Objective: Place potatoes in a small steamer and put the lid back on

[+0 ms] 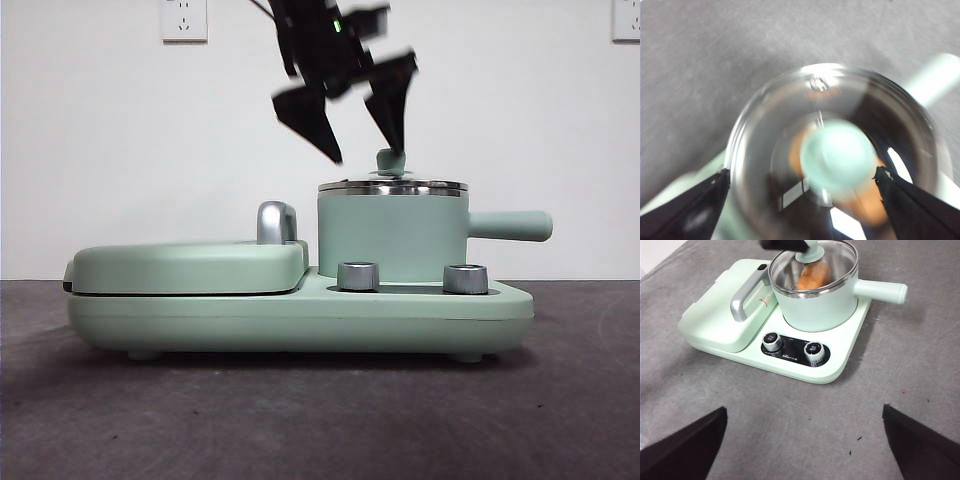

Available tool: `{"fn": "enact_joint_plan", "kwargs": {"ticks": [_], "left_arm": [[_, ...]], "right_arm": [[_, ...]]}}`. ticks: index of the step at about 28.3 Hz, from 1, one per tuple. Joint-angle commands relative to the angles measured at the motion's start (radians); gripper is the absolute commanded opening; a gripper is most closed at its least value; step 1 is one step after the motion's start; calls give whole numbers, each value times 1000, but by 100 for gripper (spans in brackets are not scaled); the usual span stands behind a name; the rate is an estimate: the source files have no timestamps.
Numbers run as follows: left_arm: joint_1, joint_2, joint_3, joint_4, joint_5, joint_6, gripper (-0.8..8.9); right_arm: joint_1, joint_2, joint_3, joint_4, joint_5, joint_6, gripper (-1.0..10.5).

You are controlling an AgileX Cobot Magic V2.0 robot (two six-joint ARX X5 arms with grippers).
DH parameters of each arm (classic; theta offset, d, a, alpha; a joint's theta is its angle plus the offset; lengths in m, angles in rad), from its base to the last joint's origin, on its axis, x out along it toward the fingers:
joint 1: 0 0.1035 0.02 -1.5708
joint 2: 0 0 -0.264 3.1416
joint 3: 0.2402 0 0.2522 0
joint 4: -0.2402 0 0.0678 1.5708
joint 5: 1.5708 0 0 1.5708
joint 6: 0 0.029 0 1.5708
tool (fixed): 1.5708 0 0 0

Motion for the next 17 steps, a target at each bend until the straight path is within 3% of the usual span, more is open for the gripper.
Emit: {"fn": "enact_joint_plan", "kwargs": {"ticks": [1,7,11,17], "left_arm": [[-2,-104,35,-90,3,5,466],[88,-339,-68,-248,187,-27,462],[143,-633,-399,-252,191,-51,459],[138,-995,-810,-198,191,-64,459]], "right_arm": [[5,3,8,11,4,17,482],[5,4,8,10,-77,10,482],[5,4,8,11,-105,9,483],[5,4,8,11,-105,-4,483]]}}
